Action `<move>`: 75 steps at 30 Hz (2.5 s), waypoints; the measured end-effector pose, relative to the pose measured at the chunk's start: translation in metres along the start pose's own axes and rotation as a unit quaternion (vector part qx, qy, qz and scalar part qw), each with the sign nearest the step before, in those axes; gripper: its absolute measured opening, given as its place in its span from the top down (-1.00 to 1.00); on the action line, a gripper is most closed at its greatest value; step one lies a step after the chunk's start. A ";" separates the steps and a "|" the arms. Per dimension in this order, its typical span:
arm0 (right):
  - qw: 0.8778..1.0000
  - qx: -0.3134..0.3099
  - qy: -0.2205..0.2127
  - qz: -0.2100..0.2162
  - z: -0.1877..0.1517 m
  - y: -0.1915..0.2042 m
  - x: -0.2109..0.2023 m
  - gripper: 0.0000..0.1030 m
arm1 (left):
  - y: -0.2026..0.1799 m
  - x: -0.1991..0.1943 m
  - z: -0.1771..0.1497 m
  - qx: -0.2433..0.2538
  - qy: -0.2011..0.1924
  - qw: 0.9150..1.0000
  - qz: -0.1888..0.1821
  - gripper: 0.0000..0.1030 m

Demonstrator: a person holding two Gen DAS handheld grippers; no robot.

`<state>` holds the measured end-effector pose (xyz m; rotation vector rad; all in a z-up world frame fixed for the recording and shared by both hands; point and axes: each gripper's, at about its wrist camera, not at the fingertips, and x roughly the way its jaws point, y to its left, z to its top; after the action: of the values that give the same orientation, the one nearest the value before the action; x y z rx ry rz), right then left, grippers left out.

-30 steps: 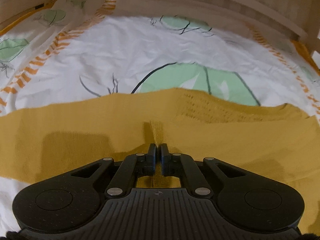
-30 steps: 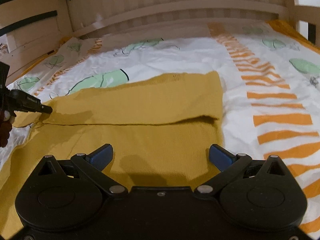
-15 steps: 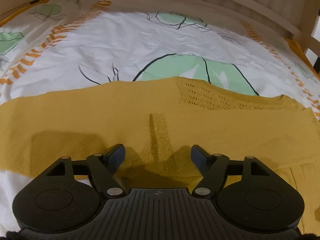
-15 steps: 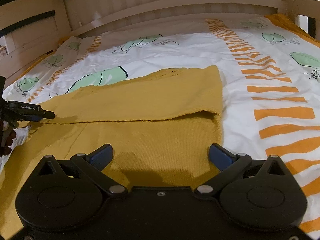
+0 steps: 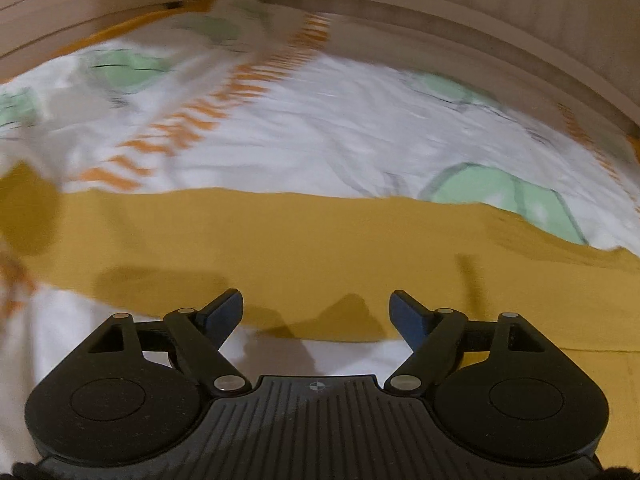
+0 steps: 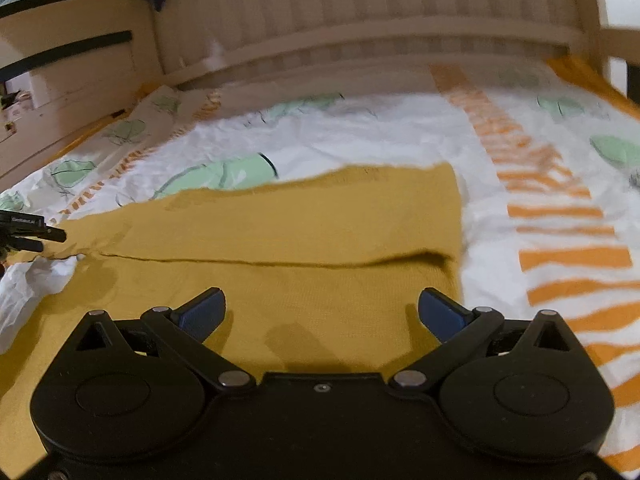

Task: Fold small clothes
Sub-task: 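Grasp the other sleeve cuff with the left gripper and lift it, then fold the held sleeve over the sweater body and open the left gripper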

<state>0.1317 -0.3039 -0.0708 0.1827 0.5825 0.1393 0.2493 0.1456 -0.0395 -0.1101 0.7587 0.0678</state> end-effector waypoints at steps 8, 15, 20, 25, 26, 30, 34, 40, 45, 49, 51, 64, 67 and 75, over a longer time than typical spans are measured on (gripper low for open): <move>0.996 0.016 -0.003 0.084 0.000 0.036 0.001 -0.99 | 0.079 -0.030 0.010 -0.034 -0.034 0.996 0.076 -0.54; 0.988 0.045 0.015 0.145 -0.003 0.069 0.014 -0.99 | 0.136 -0.041 0.019 -0.074 -0.060 0.985 0.141 -0.55; 0.984 0.052 0.023 0.168 -0.006 0.087 0.021 -0.99 | 0.166 -0.041 0.023 -0.112 -0.068 0.979 0.156 -0.55; 0.983 0.042 0.028 0.178 -0.010 0.101 0.023 -0.99 | 0.173 -0.031 0.028 -0.119 -0.065 0.979 0.152 -0.54; 0.983 0.040 0.029 0.179 -0.010 0.102 0.023 -0.99 | 0.172 -0.029 0.031 -0.114 -0.066 0.979 0.155 -0.54; 0.983 0.043 0.029 0.178 -0.011 0.103 0.023 -0.99 | 0.171 -0.019 0.037 -0.106 -0.064 0.977 0.172 -0.52; 0.983 0.050 0.030 0.175 -0.012 0.101 0.023 -0.99 | 0.171 -0.011 0.043 -0.099 -0.065 0.974 0.191 0.46; 0.982 0.062 0.030 0.175 -0.011 0.095 0.023 -0.99 | 0.171 -0.016 0.046 -0.126 -0.081 0.975 0.166 0.93; 0.982 0.068 0.029 0.173 -0.006 0.087 0.020 -0.99 | 0.139 -0.040 0.060 -0.107 -0.100 0.982 0.123 0.93; 0.984 0.071 0.018 0.162 0.002 0.078 0.012 -0.99 | 0.094 -0.065 0.079 -0.073 -0.126 0.988 0.058 0.93; 0.985 0.074 0.008 0.153 0.007 0.071 0.007 -0.99 | 0.067 -0.079 0.090 -0.054 -0.141 0.988 0.025 0.93; 0.993 0.106 -0.016 0.058 0.025 0.007 -0.012 -0.99 | -0.144 -0.121 0.120 0.036 -0.149 0.967 -0.202 0.92; 0.992 0.119 -0.017 0.044 0.028 -0.007 -0.015 -0.99 | -0.191 -0.116 0.108 0.053 -0.140 0.959 -0.241 0.92; 0.989 0.148 -0.017 0.025 0.030 -0.031 -0.019 -0.99 | -0.292 -0.076 0.058 0.087 -0.081 0.946 -0.302 0.92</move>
<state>0.1353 -0.3414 -0.0425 0.4866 0.5636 0.0969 0.2629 -0.1381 0.0768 -0.1629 0.5379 -0.5681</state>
